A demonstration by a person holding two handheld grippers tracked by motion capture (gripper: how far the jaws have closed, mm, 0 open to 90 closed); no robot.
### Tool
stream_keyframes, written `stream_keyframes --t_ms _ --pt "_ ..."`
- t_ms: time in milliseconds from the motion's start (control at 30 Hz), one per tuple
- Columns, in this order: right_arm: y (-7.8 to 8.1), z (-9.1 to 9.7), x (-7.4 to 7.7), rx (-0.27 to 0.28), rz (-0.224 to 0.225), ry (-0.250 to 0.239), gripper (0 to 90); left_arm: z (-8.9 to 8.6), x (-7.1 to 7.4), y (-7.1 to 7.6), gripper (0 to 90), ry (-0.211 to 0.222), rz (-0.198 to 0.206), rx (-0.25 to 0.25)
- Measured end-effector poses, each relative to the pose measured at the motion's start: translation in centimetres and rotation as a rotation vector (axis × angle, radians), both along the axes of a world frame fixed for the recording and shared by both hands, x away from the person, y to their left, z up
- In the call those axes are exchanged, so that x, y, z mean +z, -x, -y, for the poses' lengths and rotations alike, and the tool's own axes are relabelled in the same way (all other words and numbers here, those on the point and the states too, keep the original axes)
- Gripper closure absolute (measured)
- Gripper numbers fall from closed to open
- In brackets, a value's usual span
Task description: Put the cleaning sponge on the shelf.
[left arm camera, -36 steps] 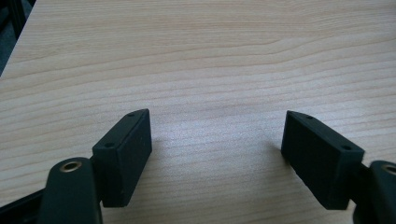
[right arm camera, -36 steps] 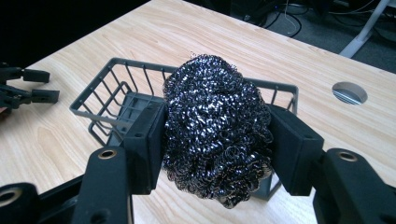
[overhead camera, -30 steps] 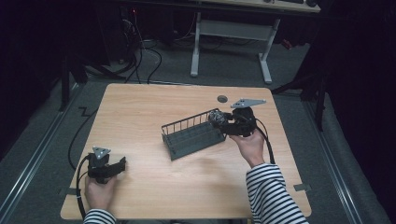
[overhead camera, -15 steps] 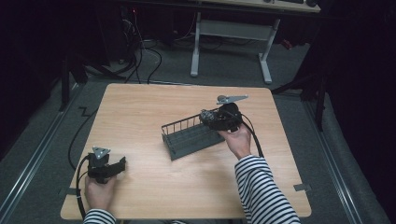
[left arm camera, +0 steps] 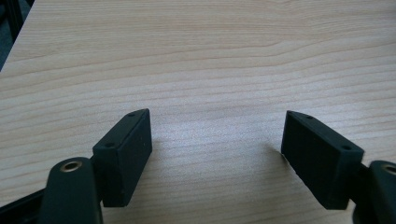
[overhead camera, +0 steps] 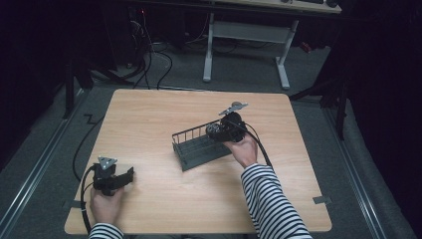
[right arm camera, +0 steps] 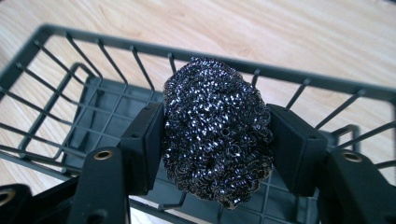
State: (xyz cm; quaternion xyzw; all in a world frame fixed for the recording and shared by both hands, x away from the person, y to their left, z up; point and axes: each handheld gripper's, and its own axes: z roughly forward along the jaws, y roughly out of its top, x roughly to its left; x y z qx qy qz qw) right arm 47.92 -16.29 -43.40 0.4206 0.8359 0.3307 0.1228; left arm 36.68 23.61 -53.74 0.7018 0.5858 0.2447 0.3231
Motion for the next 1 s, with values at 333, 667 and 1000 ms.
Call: stream_keyframes --t_ms 333,667,1000 --pt "0.1 0.2 0.1 -0.008 0.007 -0.012 33.8 0.0 0.0 0.0 24.9 0.0 0.001 0.002" --pt "1.8 2.6 2.7 -0.034 0.12 -0.043 37.4 0.2 0.0 0.0 24.7 -0.017 -0.002 0.0" --pt "3.3 5.5 4.5 -0.073 0.156 -0.113 37.4 0.2 0.0 0.0 24.6 -0.016 -0.002 -0.002"
